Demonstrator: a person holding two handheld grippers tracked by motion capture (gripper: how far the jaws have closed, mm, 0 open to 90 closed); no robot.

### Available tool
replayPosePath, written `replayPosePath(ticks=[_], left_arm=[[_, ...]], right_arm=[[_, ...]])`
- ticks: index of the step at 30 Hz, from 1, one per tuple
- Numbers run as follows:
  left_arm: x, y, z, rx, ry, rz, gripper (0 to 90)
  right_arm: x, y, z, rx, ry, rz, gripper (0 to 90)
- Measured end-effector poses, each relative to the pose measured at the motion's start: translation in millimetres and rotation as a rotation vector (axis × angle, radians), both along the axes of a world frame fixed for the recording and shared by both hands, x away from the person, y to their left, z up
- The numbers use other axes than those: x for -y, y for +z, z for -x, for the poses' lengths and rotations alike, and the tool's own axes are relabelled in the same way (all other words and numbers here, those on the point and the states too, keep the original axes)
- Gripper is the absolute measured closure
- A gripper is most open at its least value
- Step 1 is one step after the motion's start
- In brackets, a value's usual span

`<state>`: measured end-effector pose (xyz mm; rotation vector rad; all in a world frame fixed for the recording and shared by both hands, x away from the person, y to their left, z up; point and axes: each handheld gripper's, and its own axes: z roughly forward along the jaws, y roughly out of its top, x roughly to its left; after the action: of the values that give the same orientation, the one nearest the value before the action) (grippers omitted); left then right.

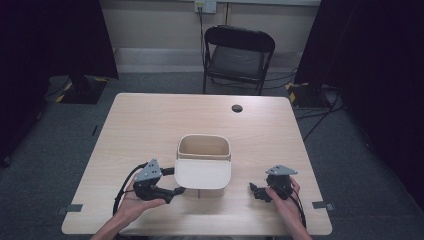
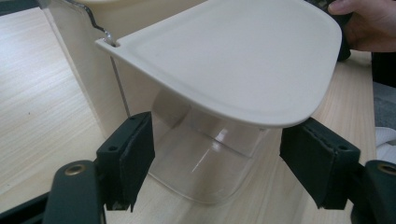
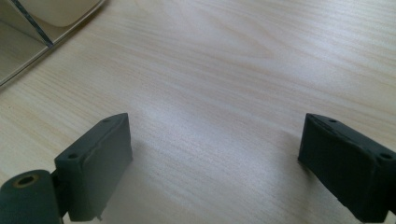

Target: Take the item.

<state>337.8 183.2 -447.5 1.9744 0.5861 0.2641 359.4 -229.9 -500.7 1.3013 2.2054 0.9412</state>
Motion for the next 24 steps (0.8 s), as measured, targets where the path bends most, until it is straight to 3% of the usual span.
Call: replayPosePath(ticks=[17,24], left_arm=[[-2.3,4.0,0.7,0.007,-0.001,0.017,26.5],[-2.2,4.6,1.3,0.011,0.006,0.045,27.0]], right_arm=[[0.0,0.0,0.0,0.000,0.000,0.000,8.9],[0.0,0.0,0.0,-0.001,0.000,0.000,8.8]])
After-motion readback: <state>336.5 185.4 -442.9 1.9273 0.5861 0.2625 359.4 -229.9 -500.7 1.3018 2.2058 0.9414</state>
